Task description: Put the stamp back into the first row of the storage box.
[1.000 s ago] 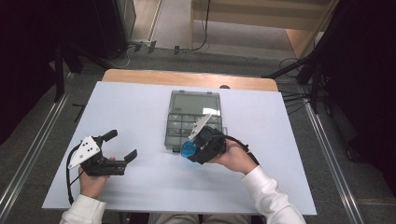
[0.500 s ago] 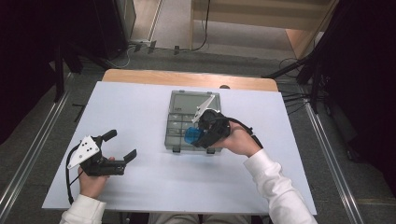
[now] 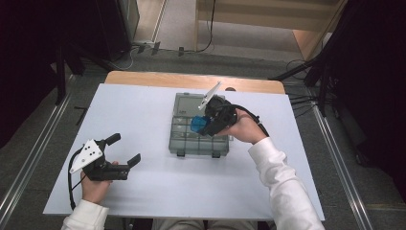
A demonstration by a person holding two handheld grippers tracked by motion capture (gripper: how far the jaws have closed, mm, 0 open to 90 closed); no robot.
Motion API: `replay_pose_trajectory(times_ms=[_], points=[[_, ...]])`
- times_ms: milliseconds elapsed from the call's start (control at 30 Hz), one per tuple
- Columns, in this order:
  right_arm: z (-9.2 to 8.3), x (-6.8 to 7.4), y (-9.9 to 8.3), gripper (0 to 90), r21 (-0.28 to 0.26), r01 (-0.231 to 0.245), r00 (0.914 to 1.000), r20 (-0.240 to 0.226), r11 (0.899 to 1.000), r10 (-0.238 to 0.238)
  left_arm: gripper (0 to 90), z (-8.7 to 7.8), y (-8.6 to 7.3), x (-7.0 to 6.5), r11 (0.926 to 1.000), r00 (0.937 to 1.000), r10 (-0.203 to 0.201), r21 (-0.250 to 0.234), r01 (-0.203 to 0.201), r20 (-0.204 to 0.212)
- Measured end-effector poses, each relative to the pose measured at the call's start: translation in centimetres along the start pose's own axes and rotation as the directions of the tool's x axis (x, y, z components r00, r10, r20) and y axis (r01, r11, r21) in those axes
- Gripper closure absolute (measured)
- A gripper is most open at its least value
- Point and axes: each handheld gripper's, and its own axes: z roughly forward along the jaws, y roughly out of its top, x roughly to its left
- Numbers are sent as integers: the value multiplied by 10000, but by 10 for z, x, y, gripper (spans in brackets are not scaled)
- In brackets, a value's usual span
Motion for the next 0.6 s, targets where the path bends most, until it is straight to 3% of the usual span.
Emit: replay_pose_trajectory(times_ms=[200, 600], points=[[5, -12, 3, 422, -218, 43, 9998, -208, 9998, -48, 0, 0, 0, 0, 10000, 10000, 9, 2, -9, 12], [25, -36, -3, 421, 241, -92, 9993, 370, 9997, 83, 0, 0, 0, 0, 10000, 10000, -11, -16, 11, 12]])
